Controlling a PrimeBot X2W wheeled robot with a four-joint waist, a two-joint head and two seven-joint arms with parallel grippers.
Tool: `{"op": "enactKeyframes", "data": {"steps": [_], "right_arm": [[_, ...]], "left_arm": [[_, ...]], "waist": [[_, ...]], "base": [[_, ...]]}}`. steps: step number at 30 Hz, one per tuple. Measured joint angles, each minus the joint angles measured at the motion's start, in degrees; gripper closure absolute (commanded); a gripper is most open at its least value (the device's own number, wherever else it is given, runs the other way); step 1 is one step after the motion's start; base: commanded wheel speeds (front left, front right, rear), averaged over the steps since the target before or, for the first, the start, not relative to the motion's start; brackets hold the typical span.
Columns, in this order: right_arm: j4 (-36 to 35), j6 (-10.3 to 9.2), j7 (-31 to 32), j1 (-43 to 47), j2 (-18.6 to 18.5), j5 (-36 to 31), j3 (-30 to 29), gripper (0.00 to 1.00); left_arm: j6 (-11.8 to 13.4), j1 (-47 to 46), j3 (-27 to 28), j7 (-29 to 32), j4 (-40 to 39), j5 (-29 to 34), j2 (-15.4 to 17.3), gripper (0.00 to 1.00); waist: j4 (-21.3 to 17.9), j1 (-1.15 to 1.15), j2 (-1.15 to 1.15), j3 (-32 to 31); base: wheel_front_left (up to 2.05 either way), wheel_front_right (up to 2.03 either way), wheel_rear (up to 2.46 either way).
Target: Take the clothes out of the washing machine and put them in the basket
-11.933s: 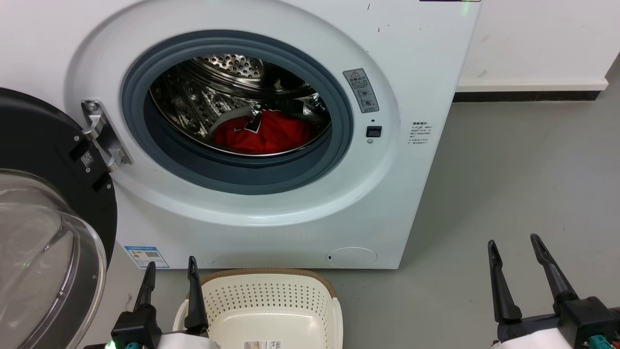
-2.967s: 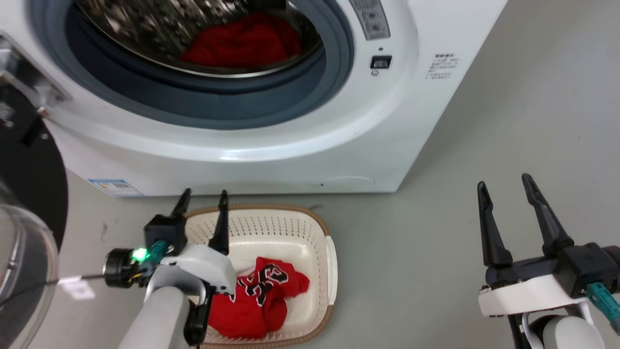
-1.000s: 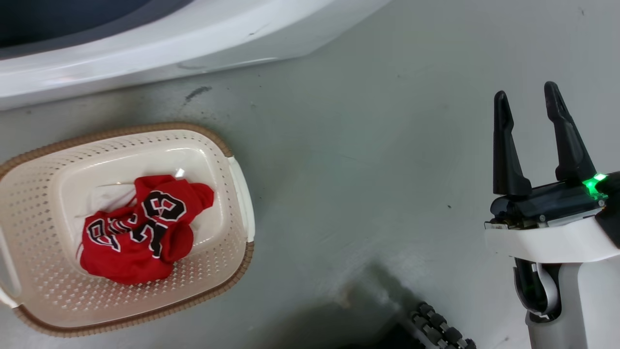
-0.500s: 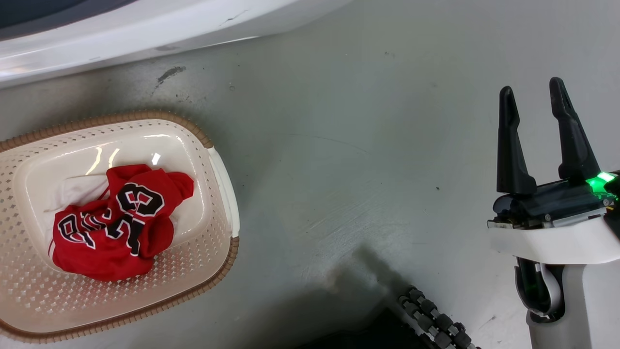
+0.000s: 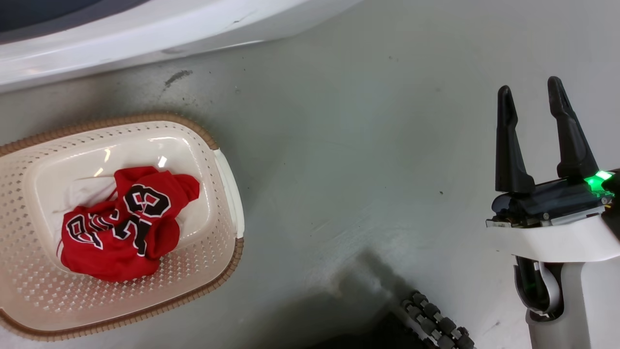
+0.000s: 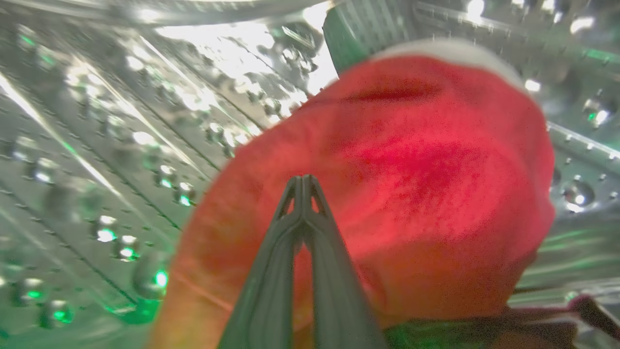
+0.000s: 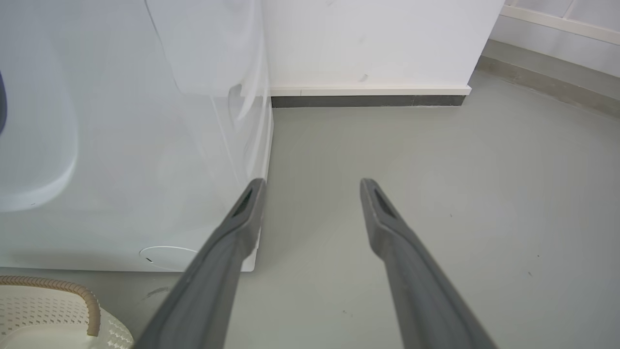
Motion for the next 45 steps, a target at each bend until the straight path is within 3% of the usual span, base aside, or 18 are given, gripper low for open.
{"op": "enactKeyframes", "data": {"steps": [10, 21, 22, 23, 24, 36, 45], "right_arm": [[0.81, 0.0, 0.0, 0.54, 0.0, -1.27, 0.13, 0.0], [2.38, 0.0, 0.0, 2.22, 0.01, -2.44, 0.67, 0.0], [2.44, 0.0, 0.0, 2.35, 0.01, -2.45, 0.82, 0.0], [2.44, 0.0, 0.0, 2.36, 0.01, -2.45, 0.93, 0.0], [2.44, 0.0, 0.0, 2.36, 0.01, -2.44, 1.04, 0.0], [1.91, 0.0, 0.0, 2.34, 0.0, -0.54, 1.3, 0.0], [1.35, 0.0, 0.0, 1.79, 0.0, 1.3, 1.48, 0.0]], "left_arm": [[0.0, 1.86, -0.94, -7.86, 0.42, -2.2, -1.67, 1.0], [0.0, 7.73, -6.32, -9.44, 0.31, -8.31, -3.91, 1.0], [0.0, 7.89, -7.02, -9.15, 0.09, -8.91, -3.86, 0.76], [0.0, 7.96, -7.58, -8.91, -0.21, -9.56, -3.77, 0.06], [0.0, 8.0, -8.29, -8.36, -0.59, -10.15, -3.66, 0.0], [0.0, 3.93, -13.66, 1.14, -2.99, -17.35, -1.63, 0.0], [0.0, 0.37, -16.53, 9.22, -0.94, -19.18, 0.08, 0.0]], "waist": [[1.17, 0.0, 0.0, -4.46], [2.59, 0.0, 0.0, -10.59], [2.63, 0.0, 0.0, -10.98], [2.63, 0.0, 0.0, -11.26], [2.55, -0.01, 0.0, -11.4], [0.44, 0.0, 0.0, -7.83], [-2.07, 0.0, 0.0, -3.81]], "base": [[0.0, 0.0, 0.0], [0.0, 0.0, 0.0], [0.0, 0.0, 0.0], [0.0, 0.0, 0.0], [0.0, 0.0, 0.0], [0.0, 0.0, 0.0], [0.0, 0.0, 0.0]]}}
